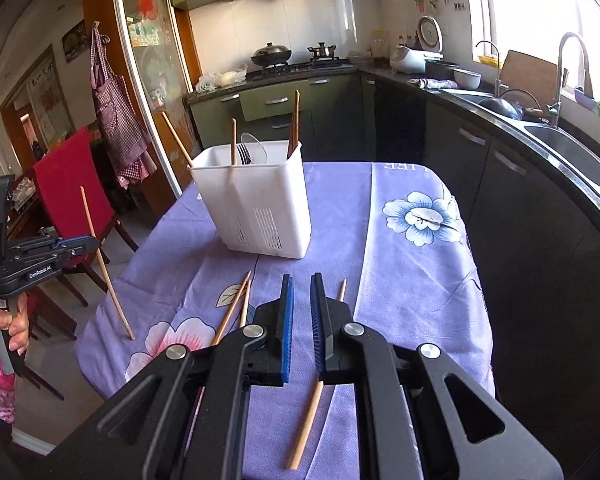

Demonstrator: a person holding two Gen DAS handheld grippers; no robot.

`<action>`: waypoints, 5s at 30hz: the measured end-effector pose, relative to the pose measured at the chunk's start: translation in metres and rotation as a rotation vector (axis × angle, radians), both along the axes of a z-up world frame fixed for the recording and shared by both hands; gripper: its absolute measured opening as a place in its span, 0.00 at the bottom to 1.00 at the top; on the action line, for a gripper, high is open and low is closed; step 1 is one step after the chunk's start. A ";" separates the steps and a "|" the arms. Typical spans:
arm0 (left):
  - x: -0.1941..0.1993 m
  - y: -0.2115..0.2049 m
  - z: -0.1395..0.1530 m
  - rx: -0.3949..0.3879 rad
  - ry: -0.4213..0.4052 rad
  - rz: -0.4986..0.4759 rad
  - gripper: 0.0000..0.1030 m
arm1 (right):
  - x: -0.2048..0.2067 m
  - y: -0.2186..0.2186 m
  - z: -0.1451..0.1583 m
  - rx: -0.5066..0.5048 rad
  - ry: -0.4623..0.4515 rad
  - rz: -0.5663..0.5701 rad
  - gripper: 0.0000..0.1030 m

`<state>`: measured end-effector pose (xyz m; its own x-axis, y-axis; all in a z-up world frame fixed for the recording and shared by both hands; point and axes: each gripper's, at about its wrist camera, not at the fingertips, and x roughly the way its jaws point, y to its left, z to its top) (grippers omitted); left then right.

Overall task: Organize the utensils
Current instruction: 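Grasp a bamboo chopstick with the right gripper while the left gripper holds its chopstick upright, then carry the chopstick in the left gripper over the holder while the right gripper carries its chopstick there, then open the left gripper to drop the chopstick into the holder while the right gripper releases its chopstick, then grasp another bamboo chopstick with the left gripper and lift it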

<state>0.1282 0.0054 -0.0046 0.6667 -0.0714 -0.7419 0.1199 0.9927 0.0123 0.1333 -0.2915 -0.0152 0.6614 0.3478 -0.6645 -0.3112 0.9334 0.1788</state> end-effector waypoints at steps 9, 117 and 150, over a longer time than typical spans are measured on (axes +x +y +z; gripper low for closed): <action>-0.009 -0.006 0.003 -0.006 -0.015 -0.031 0.05 | 0.087 0.023 -0.098 -0.140 0.324 -0.004 0.29; 0.051 -0.073 -0.040 -0.180 0.227 -0.147 0.82 | -0.020 -0.034 -0.014 0.155 -0.090 -0.080 0.94; 0.105 -0.114 -0.129 0.025 0.418 -0.061 0.06 | -0.018 -0.074 -0.064 0.284 0.088 -0.095 0.95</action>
<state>0.2328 -0.1083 -0.1336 0.3027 -0.0801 -0.9497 0.1785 0.9836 -0.0261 0.1151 -0.3653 -0.0792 0.6442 0.4669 -0.6058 -0.1966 0.8665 0.4588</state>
